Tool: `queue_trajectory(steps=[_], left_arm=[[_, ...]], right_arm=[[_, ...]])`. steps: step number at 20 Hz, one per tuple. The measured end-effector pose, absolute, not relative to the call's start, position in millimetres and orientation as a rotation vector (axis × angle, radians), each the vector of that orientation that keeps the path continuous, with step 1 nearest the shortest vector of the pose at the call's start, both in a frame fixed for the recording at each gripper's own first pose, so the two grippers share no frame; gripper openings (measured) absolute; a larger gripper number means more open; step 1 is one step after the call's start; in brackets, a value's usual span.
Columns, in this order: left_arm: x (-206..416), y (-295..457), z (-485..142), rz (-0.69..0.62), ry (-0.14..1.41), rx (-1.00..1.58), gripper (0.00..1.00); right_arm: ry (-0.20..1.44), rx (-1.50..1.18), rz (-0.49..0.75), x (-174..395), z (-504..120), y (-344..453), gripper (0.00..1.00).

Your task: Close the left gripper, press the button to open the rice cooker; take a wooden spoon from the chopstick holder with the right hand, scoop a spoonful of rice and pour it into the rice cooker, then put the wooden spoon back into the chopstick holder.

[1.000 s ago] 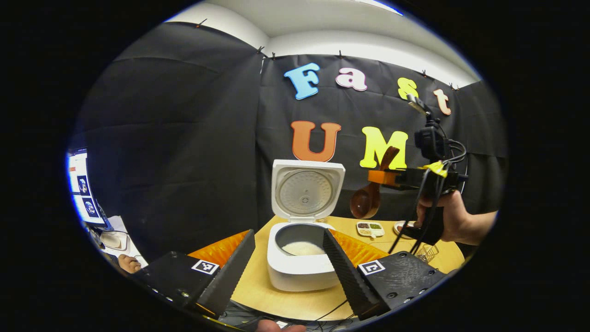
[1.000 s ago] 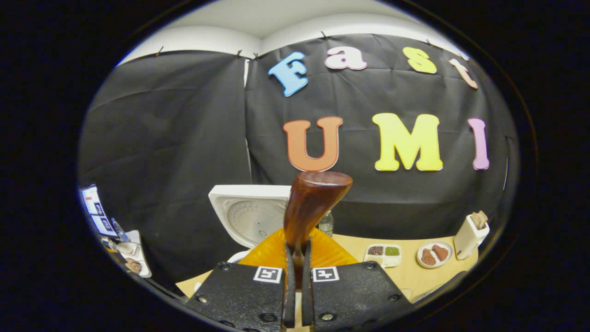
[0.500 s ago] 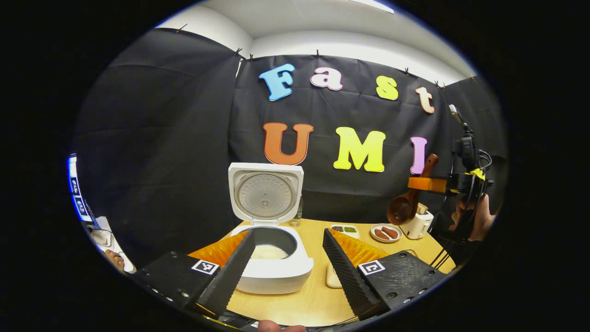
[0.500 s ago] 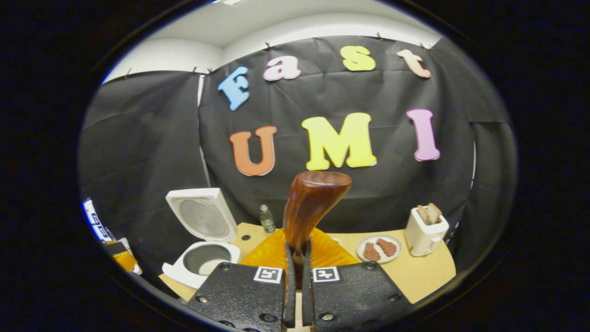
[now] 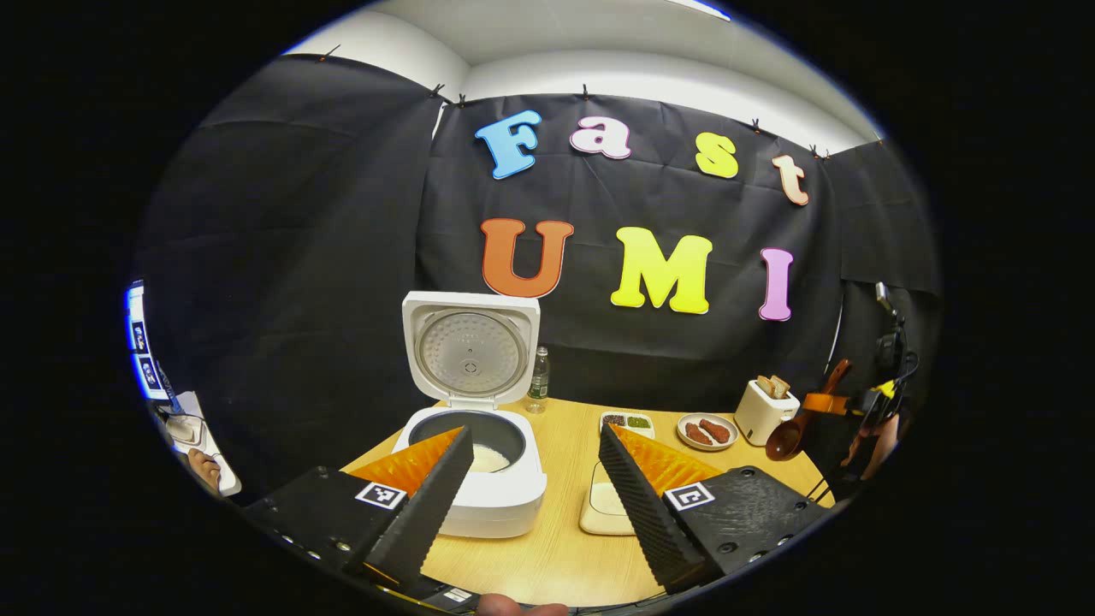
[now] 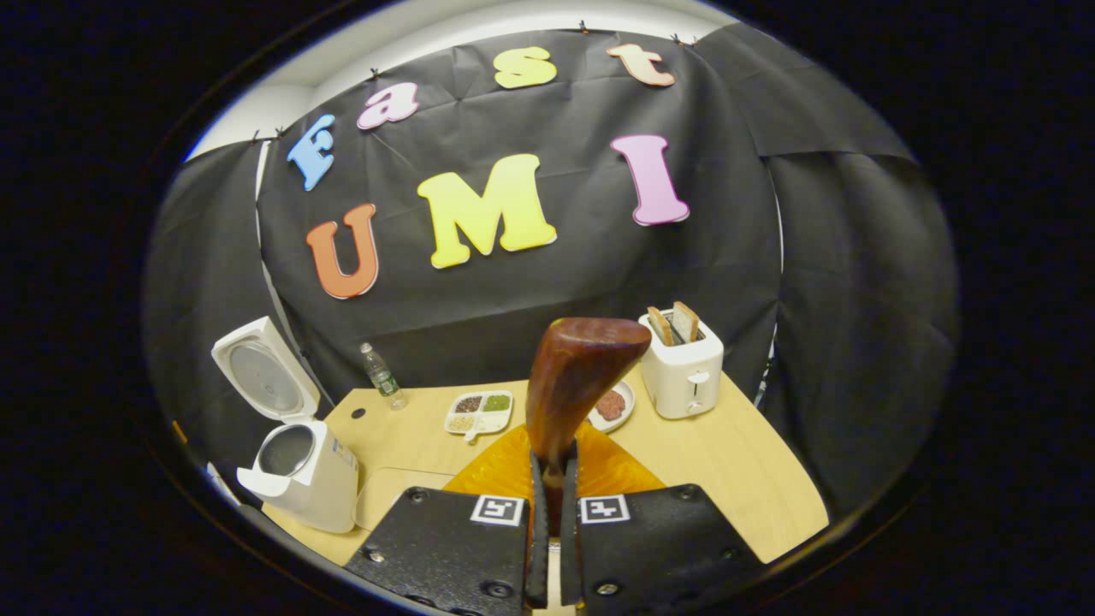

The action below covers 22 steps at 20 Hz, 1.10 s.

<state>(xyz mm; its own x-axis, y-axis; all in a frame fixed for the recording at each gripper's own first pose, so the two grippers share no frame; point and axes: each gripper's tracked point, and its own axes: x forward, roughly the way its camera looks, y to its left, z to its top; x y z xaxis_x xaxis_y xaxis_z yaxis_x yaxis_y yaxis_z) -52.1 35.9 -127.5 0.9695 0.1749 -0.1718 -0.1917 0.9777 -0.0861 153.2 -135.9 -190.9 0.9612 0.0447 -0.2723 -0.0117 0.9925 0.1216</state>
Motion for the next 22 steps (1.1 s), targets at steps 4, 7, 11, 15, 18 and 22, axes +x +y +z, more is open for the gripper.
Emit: queue_trajectory(steps=[4,7,11,15,18,22], left_arm=[[-57.7,25.7,-128.1,0.199,0.188,-0.069,0.94],[-63.4,24.1,-126.6,0.217,0.198,-0.065,0.94],[-68.4,32.3,-127.7,0.25,0.214,-0.058,0.94],[-72.3,37.1,-128.4,0.274,0.23,-0.062,0.94],[-73.8,39.9,-132.0,0.277,0.251,-0.057,0.94],[-68.0,40.9,-128.6,0.269,0.246,-0.056,0.94]], right_arm=[[0.322,0.151,0.012,173.9,-232.6,-139.9,0.11],[0.364,0.181,0.0,184.4,-262.9,-140.4,0.11],[0.395,0.167,-0.021,195.1,-295.5,-142.6,0.11],[0.424,0.169,-0.035,200.2,-323.1,-140.9,0.12],[0.42,0.168,-0.031,201.9,-331.3,-137.2,0.12],[0.428,0.185,-0.048,201.5,-338.0,-139.3,0.16]])
